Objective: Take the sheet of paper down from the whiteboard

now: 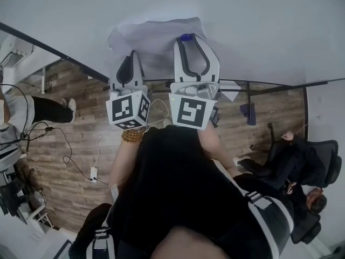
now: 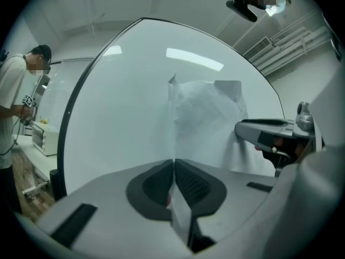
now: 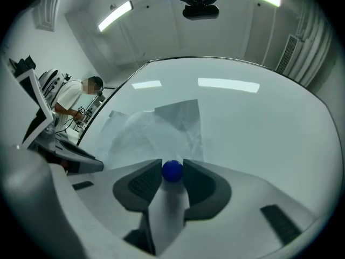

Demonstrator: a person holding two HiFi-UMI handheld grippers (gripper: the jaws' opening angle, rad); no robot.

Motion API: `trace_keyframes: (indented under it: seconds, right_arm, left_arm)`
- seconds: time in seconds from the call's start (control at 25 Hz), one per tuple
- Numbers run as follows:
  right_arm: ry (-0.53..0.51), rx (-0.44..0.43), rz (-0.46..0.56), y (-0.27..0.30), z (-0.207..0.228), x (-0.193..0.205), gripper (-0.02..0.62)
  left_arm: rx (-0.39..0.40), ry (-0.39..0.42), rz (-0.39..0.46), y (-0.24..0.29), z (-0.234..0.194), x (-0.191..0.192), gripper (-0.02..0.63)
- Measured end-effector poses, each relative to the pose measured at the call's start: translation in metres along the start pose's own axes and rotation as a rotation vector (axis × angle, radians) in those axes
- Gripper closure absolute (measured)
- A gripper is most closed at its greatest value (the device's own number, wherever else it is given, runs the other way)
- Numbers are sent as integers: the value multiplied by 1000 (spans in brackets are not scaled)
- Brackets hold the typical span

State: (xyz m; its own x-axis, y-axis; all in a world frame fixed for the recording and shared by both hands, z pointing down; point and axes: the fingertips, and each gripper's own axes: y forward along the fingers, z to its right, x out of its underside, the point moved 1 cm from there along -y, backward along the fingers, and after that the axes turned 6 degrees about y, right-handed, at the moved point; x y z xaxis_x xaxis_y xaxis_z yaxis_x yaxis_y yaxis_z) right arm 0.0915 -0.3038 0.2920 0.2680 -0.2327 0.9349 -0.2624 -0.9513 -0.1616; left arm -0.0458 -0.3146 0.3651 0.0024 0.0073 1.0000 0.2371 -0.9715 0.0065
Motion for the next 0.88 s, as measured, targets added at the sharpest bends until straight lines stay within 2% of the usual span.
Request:
trace_keyframes:
  seconds: [0.36,0.88]
  right_arm:
    - [9,-19,2,0,1,-3,476]
    - [-11,-30,11,0,2,-2,477]
  left_arm:
    - [-7,28,14,0,1,-1,584]
    - [16,14,27,0,1,0,584]
